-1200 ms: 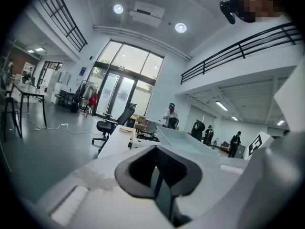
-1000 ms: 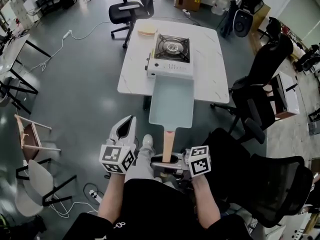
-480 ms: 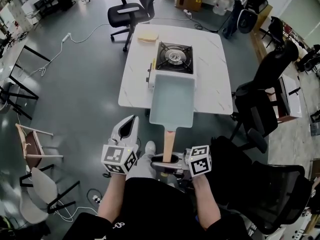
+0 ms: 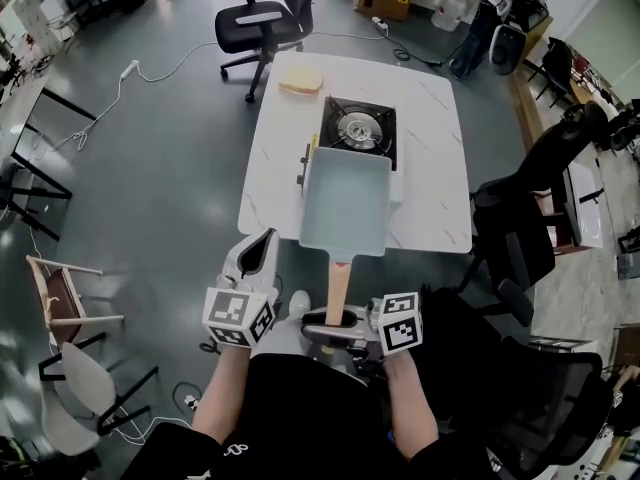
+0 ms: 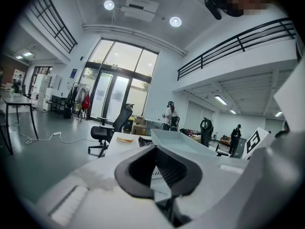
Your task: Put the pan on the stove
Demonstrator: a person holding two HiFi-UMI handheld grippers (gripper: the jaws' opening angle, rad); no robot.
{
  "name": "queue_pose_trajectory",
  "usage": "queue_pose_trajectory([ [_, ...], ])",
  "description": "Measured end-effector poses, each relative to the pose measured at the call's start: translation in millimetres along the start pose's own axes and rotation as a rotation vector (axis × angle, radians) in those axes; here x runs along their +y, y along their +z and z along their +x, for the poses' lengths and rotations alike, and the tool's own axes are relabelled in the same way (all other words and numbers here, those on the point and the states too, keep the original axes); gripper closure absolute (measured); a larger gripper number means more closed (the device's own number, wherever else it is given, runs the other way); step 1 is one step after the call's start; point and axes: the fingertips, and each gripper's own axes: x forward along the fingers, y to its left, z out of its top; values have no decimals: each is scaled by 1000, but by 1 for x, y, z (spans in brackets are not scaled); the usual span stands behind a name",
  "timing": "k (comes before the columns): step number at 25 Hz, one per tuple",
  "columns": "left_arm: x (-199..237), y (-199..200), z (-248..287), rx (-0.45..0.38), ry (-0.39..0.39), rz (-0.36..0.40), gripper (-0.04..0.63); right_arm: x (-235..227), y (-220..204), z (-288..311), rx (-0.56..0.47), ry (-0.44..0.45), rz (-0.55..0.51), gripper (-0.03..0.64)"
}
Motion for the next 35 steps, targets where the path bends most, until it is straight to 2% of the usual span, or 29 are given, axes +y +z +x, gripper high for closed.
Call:
queue_pose_trajectory([
  [11, 25, 15, 51, 28, -43, 17, 604, -28, 54, 6, -32, -8, 3, 486],
  [21, 31, 19, 77, 46, -58, 10, 604, -43, 81, -2, -46, -23, 13, 486],
  [35, 50, 14, 127, 88, 16, -8, 604, -81, 124, -21, -10, 6, 54, 486],
])
